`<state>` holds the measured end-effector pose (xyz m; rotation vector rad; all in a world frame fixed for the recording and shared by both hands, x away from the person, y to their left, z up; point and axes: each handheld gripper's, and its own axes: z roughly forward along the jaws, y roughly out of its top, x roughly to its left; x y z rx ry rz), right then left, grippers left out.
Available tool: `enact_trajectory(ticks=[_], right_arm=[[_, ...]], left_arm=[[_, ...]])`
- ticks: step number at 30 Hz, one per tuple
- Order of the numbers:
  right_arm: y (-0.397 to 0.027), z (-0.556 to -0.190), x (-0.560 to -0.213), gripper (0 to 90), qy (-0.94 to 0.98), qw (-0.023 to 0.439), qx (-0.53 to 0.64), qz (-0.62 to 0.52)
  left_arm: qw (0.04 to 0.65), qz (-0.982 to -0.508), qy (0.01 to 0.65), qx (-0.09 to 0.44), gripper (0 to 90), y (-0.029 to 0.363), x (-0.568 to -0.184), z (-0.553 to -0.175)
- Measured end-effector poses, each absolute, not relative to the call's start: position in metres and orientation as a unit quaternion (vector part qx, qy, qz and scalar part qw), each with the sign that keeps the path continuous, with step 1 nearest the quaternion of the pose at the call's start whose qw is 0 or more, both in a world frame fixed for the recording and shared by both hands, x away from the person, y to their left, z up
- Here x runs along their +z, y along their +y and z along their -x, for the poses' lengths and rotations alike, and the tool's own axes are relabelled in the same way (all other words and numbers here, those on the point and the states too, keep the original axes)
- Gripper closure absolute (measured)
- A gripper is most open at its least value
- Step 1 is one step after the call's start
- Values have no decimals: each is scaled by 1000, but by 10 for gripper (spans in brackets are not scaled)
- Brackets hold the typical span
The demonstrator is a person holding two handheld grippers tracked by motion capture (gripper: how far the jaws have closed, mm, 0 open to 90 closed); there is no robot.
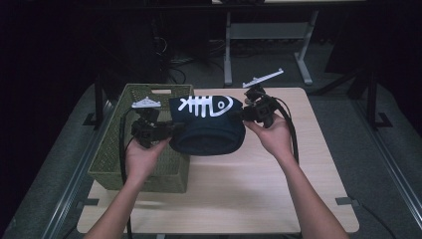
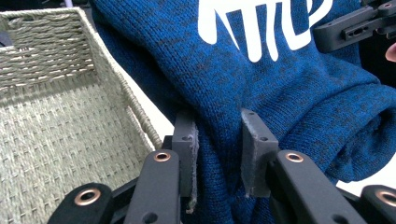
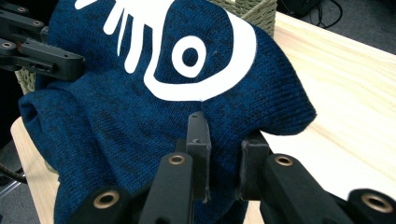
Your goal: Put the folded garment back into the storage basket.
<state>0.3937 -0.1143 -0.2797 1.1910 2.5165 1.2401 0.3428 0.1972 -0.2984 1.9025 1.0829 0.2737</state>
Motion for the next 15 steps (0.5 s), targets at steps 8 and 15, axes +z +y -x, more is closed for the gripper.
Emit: enact_trajectory(ticks=[8, 15], right_arm=[[-102, -396, -278, 783, 828, 45, 405, -385], [-90, -400, -276, 783, 832, 45, 404, -377]], left_arm=[[450, -771, 437, 111, 708, 209, -297, -341], [449, -769, 441, 116, 708, 219, -295, -341]])
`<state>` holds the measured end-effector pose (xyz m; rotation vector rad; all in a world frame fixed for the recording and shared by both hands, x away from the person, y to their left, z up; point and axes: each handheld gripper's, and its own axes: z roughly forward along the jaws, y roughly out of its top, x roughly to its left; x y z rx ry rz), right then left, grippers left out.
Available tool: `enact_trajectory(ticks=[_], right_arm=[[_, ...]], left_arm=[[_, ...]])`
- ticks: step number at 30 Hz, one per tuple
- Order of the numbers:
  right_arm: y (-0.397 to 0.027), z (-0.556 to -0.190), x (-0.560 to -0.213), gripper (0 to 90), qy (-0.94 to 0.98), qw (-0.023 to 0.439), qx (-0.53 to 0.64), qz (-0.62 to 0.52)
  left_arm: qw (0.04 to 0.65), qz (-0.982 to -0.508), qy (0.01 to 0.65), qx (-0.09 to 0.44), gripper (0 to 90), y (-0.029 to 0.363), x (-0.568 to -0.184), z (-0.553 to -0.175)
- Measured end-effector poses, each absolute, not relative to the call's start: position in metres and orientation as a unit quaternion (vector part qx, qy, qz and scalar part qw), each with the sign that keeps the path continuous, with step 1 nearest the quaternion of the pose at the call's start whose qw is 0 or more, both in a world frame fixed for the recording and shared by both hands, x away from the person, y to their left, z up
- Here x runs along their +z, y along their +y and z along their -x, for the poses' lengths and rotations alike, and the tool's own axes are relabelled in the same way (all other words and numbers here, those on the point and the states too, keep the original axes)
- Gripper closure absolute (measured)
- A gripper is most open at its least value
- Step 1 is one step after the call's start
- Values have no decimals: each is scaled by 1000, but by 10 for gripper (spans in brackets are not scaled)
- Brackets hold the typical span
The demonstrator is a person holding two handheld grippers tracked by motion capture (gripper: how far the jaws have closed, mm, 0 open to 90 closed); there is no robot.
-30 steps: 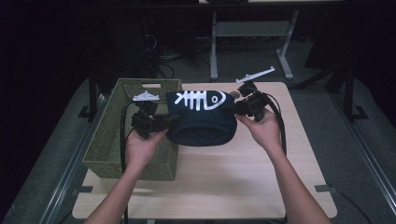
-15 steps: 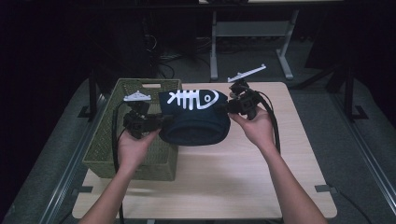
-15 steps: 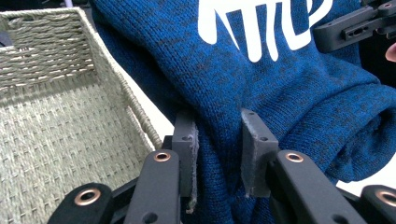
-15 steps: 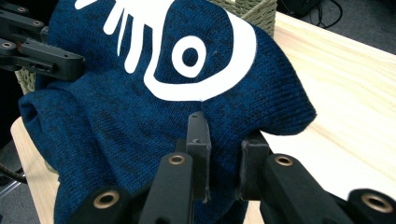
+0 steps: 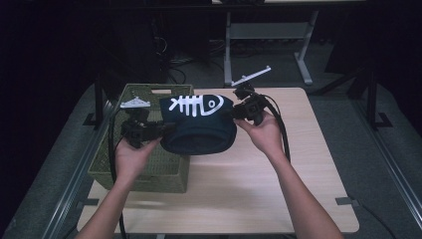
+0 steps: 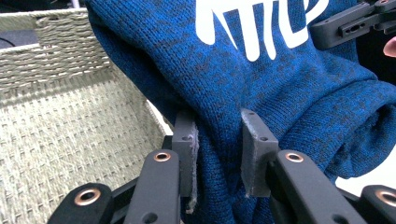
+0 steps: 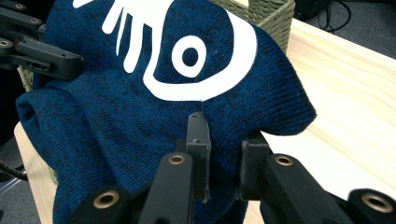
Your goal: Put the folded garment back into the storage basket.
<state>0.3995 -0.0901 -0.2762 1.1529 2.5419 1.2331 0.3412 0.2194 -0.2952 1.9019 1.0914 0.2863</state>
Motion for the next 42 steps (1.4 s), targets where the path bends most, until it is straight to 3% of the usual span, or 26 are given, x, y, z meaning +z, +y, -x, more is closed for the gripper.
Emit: enact_trajectory(ticks=[42], right_arm=[[-20, -415, -288, 781, 840, 24, 409, -355]], left_arm=[[426, -762, 471, 131, 704, 283, -298, -339]])
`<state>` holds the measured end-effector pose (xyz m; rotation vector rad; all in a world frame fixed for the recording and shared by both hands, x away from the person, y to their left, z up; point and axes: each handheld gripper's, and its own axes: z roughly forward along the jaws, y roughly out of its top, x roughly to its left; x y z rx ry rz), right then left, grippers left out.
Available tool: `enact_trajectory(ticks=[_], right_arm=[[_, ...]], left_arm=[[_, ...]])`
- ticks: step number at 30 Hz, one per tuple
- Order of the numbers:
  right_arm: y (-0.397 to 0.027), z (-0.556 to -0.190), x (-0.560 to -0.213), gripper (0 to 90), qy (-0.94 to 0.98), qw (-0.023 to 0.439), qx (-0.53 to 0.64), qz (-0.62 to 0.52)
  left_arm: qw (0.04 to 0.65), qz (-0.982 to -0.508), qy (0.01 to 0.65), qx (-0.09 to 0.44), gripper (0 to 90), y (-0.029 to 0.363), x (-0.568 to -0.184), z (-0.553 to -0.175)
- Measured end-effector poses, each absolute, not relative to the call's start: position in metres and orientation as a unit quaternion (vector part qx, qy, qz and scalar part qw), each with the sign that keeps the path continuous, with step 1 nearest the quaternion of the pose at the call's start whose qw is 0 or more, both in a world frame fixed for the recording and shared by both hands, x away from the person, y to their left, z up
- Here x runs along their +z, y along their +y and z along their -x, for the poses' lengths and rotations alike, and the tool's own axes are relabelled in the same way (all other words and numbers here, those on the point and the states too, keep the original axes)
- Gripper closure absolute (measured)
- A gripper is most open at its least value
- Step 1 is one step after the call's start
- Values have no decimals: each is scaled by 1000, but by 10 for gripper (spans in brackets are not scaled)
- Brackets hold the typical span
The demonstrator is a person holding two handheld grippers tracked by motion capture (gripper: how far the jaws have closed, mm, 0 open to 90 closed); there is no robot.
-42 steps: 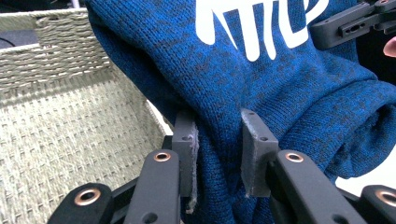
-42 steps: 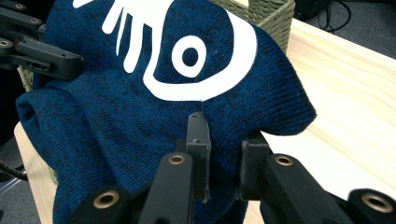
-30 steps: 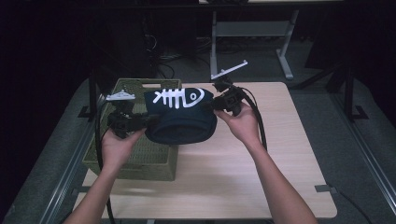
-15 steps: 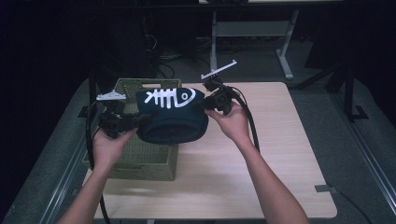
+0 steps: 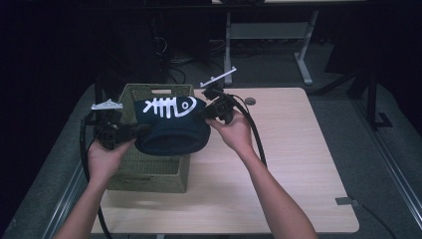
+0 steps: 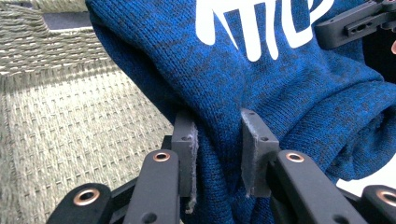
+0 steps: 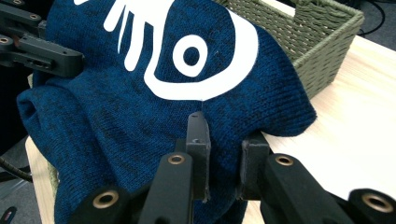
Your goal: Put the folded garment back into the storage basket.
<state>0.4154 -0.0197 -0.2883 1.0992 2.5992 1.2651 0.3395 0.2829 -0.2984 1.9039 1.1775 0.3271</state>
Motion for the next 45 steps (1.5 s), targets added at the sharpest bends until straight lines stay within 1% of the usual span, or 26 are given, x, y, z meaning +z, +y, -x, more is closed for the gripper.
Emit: enact_trajectory(ticks=[24, 45], right_arm=[[14, -423, -301, 779, 837, 13, 420, -351], [48, -423, -314, 773, 841, 4, 421, -341]], left_arm=[[410, -757, 491, 136, 704, 314, -302, -341], [399, -744, 517, 139, 702, 346, -313, -340]])
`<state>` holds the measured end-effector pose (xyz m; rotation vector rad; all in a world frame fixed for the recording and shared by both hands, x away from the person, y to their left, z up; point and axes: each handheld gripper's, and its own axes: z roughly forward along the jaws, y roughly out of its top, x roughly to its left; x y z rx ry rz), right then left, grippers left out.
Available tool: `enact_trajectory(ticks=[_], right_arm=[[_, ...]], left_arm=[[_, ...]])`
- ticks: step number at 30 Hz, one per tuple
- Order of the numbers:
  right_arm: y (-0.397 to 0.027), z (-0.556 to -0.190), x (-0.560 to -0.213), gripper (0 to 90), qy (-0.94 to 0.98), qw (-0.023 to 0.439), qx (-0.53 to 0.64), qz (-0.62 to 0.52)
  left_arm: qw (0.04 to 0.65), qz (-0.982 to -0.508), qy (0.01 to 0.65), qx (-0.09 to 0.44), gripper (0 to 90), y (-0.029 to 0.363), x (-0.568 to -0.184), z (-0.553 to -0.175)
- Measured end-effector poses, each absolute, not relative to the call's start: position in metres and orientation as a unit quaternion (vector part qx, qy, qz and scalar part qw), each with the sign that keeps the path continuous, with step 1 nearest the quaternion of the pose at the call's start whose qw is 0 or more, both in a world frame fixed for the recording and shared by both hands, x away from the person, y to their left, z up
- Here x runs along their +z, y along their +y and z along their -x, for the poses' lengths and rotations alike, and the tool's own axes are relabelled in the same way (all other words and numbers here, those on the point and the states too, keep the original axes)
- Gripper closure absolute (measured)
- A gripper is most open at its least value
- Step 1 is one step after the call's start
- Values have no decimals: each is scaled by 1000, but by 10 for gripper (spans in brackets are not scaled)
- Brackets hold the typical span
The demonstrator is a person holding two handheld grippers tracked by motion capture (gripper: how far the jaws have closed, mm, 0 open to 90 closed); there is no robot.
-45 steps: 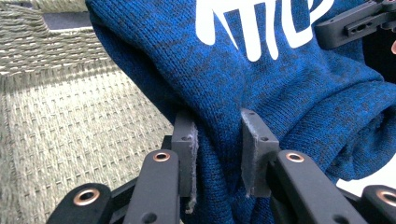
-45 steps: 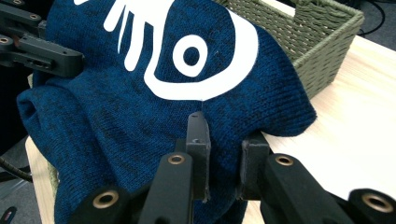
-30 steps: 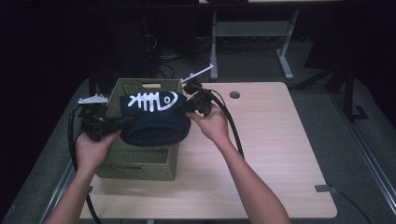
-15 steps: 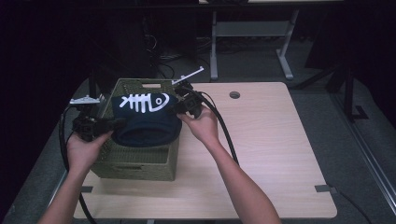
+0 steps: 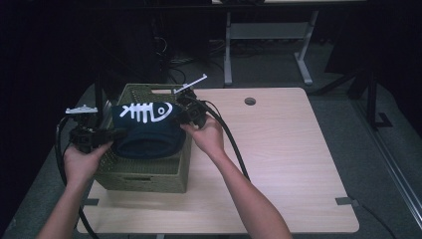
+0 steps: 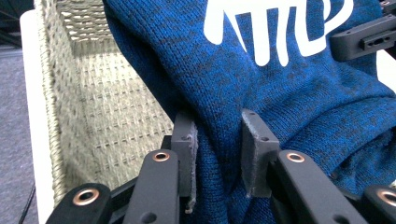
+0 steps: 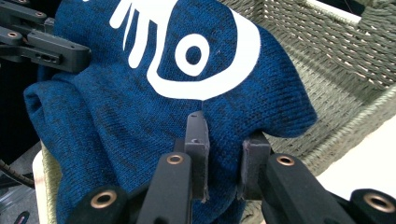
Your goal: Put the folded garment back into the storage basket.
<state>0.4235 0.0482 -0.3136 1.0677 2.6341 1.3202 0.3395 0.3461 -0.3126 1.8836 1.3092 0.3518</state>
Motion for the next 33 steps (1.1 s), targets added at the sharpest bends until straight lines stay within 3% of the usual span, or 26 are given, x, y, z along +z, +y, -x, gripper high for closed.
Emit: enact_trajectory(ticks=[33], right_arm=[[74, -422, -338, 755, 853, 0, 399, -337]], left_arm=[[377, -734, 547, 140, 690, 364, -335, -345]])
